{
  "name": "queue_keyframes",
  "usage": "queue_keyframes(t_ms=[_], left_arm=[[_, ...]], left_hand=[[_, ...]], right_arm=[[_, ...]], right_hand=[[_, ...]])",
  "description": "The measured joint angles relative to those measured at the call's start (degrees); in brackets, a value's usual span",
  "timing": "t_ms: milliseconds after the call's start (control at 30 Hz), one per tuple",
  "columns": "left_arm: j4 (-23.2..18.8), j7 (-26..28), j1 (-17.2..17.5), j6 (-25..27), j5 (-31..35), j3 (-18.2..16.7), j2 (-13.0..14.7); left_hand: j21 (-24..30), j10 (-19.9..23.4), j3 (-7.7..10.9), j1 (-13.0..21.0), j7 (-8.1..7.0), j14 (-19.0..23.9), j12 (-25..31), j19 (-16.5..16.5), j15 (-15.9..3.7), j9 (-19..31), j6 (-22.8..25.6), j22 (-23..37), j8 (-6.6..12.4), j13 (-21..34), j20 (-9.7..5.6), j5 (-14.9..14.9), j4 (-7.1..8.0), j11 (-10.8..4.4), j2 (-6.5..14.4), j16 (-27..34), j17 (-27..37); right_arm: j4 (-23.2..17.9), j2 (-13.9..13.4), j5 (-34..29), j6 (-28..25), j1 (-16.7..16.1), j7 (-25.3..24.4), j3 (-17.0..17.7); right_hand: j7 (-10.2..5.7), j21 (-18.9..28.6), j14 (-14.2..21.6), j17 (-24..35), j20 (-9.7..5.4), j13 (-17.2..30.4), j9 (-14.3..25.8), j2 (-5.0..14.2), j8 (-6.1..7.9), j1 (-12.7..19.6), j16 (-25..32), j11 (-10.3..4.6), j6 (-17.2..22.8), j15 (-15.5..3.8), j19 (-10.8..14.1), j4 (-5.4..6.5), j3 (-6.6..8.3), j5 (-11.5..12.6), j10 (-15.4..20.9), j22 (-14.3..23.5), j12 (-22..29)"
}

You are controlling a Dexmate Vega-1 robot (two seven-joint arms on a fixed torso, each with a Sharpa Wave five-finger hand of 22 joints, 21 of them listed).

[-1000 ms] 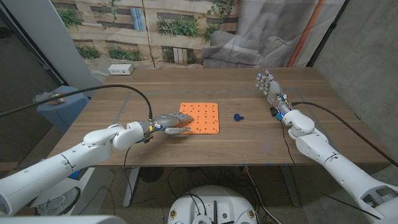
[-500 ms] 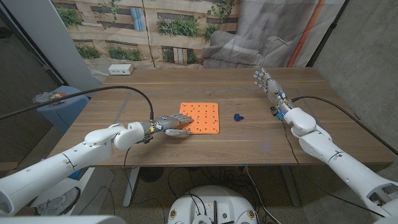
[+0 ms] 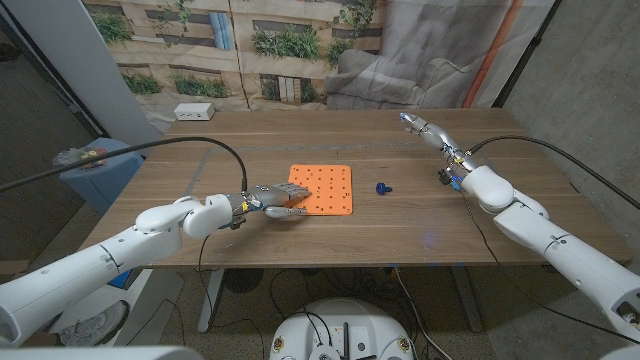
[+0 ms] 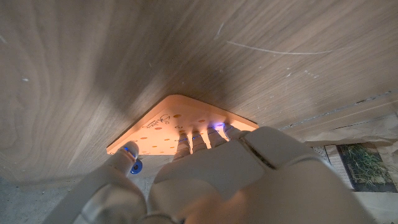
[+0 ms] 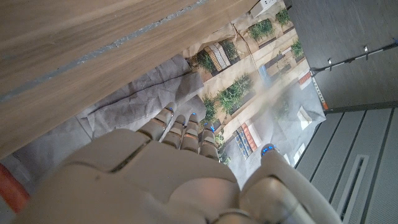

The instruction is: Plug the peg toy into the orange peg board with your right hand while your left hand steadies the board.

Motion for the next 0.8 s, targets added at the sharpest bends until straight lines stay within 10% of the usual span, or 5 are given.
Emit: queue_keyframes(t_ms=[233,567,800], left_arm=[[-0.79,-1.18,0.0,0.81,0.0,-0.16,0.46],[-1.64,-2.0,0.21,1.37,-0.23,-0.62,0.97],[-1.65,-2.26,0.14,1.3,-0.79,-0.82,1.06]], left_hand=[[0.0,0.24,0.0,0.0,0.0,0.06,0.19,0.02,0.05,0.0,0.0,0.0,0.0,0.14,0.02,0.0,0.0,0.19,0.0,0.01,0.0],[0.45,1.01,0.0,0.0,0.0,0.84,0.23,1.35,0.0,0.01,0.62,0.0,0.23,0.45,0.11,0.0,0.0,-0.16,0.0,0.01,-0.02],[0.44,1.37,0.01,0.0,0.1,1.46,0.23,1.87,0.01,0.02,1.12,0.0,0.23,0.1,0.03,0.0,0.0,-0.13,0.0,0.0,-0.04]], right_arm=[[1.04,-1.94,-4.96,2.08,1.08,-0.41,-0.93],[-1.62,-6.03,-10.87,0.46,1.6,1.16,-1.58],[-4.71,-9.11,-13.1,-1.9,1.62,3.54,-1.67]], right_hand=[[0.0,0.0,0.07,-0.28,-0.34,0.0,0.12,-0.09,0.0,0.83,0.0,0.0,0.0,0.08,0.34,-0.87,0.28,0.0,0.0,0.0,0.0],[-1.57,0.0,0.04,-1.08,1.68,0.35,0.27,-4.37,0.0,5.65,0.0,-1.57,-1.19,0.06,0.24,-6.35,0.65,-1.62,-1.58,0.0,-0.48],[-1.74,0.0,-0.79,-1.33,2.44,0.53,0.54,-3.69,0.0,8.44,0.0,-1.56,-2.59,0.49,0.83,-8.79,1.88,-2.46,-2.83,0.0,-0.68]])
